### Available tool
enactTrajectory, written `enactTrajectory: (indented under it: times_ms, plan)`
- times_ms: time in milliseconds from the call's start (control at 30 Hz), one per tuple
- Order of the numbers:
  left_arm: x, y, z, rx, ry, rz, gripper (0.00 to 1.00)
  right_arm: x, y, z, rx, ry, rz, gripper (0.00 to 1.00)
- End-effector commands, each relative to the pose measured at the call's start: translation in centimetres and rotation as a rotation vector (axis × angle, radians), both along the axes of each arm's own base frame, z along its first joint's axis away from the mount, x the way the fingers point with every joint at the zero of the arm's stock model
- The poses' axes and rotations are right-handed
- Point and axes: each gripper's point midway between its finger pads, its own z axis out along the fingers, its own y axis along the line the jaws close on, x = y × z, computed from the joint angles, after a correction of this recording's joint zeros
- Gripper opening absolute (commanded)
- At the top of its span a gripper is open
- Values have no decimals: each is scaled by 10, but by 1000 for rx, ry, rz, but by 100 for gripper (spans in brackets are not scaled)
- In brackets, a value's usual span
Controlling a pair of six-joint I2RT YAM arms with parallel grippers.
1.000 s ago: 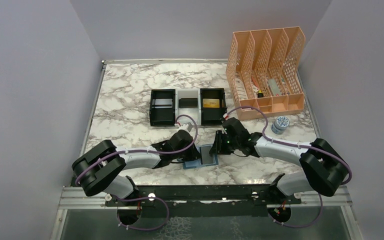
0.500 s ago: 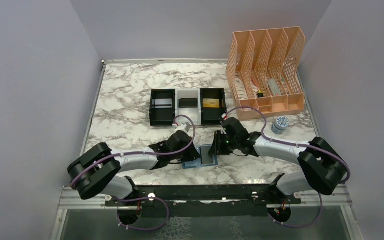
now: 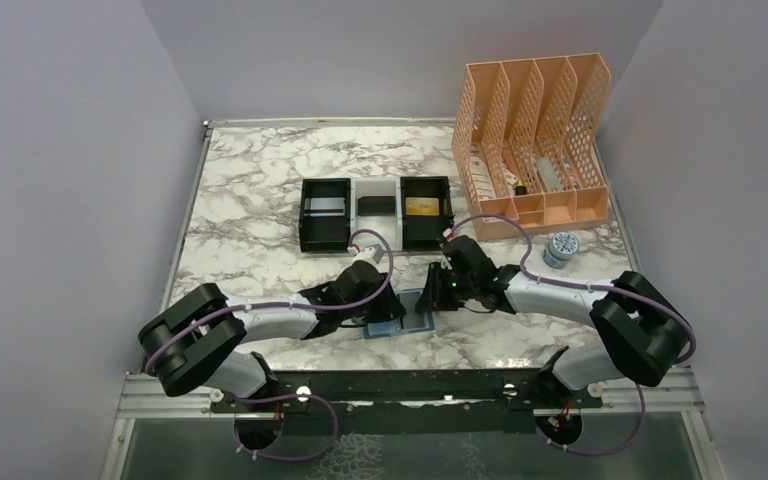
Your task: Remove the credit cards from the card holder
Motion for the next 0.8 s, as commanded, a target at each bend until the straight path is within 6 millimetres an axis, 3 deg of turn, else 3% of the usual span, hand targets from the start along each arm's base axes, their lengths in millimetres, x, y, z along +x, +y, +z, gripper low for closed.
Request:
enactTrajectory:
  times_ms: [0,200,500,767]
  plan:
    - [-3,-4,-5,-6,10,-18,29,-5,-2,-11,0,18,0,26]
    - [-3,-3,-12,10,22,-8,28,-6,-1,-12,1,24,9,25]
    - [-1,-1,-8,-4,8,5,5,-1,-3,-9,-20,8,-5,25]
    - [-6,12,-10,8,10,34,0,3,-4,0,-23,-24,-4,25]
